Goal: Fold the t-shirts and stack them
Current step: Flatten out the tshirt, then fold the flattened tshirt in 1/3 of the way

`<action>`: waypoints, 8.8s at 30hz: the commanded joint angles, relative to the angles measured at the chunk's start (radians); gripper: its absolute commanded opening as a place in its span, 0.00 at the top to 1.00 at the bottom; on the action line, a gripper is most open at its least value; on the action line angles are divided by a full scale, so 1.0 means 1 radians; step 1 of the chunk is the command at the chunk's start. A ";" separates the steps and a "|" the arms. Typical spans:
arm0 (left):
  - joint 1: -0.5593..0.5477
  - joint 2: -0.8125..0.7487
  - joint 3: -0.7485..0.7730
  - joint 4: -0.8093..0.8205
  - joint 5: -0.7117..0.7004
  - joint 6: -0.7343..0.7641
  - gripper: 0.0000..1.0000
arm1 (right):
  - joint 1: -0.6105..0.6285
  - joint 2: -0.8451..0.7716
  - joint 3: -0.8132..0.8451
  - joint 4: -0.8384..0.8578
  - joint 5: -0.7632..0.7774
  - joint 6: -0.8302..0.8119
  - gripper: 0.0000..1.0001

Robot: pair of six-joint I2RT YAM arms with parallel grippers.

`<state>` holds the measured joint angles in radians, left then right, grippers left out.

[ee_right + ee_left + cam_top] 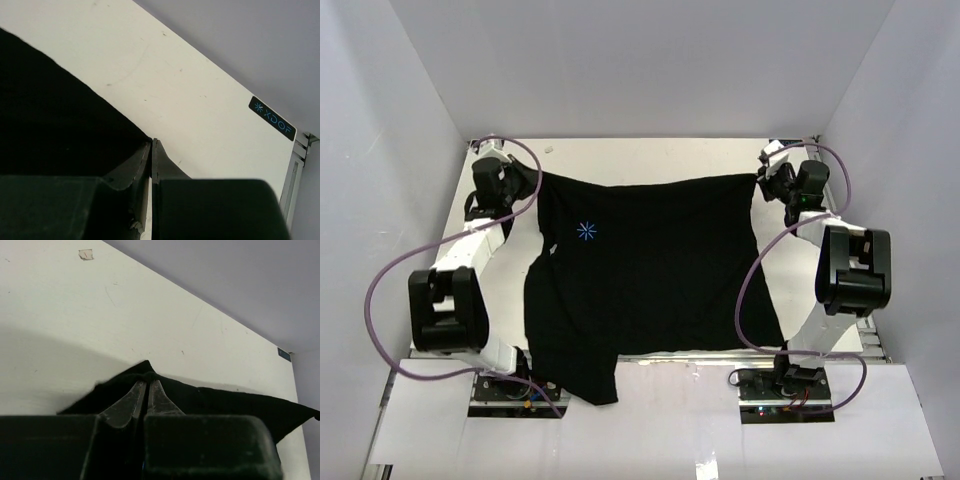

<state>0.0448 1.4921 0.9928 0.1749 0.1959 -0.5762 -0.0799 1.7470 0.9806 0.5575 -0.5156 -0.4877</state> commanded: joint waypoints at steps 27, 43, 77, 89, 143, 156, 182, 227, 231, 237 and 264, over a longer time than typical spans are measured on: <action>-0.010 0.543 0.514 -0.017 -0.096 0.231 0.92 | -0.004 0.410 0.503 -0.004 0.308 -0.061 0.94; -0.011 0.548 0.521 -0.025 -0.070 0.236 0.92 | -0.014 0.371 0.526 -0.056 0.217 0.021 0.94; -0.006 0.343 0.340 -0.052 -0.039 0.271 0.92 | -0.110 0.230 0.409 -0.148 -0.146 0.136 0.94; -0.006 0.267 0.239 -0.060 -0.030 0.274 0.92 | -0.126 0.160 0.296 -0.162 -0.192 0.120 0.94; -0.006 0.016 -0.129 -0.115 -0.067 0.291 0.92 | -0.184 -0.033 -0.017 -0.269 -0.248 -0.025 0.93; -0.008 0.007 -0.172 -0.126 -0.064 0.280 0.92 | -0.185 -0.032 -0.042 -0.287 -0.210 -0.072 0.93; -0.028 -0.046 -0.260 -0.158 -0.052 0.260 0.92 | -0.185 -0.024 -0.085 -0.352 -0.178 -0.201 0.88; -0.028 -0.187 -0.358 -0.230 -0.075 0.249 0.92 | -0.201 -0.057 -0.145 -0.360 -0.172 -0.244 0.86; -0.028 -0.179 -0.370 -0.230 -0.072 0.248 0.92 | -0.201 -0.057 -0.149 -0.369 -0.166 -0.258 0.85; -0.029 -0.165 -0.378 -0.247 -0.049 0.248 0.73 | -0.201 -0.038 -0.132 -0.421 -0.156 -0.293 0.65; -0.028 0.228 0.234 -0.474 0.217 0.128 0.05 | -0.104 -0.052 0.173 -0.808 -0.465 -0.151 0.43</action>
<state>0.0166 1.6043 1.1515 -0.2409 0.3424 -0.4248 -0.2199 1.6848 1.1446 -0.2569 -0.9279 -0.7097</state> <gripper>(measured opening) 0.954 0.565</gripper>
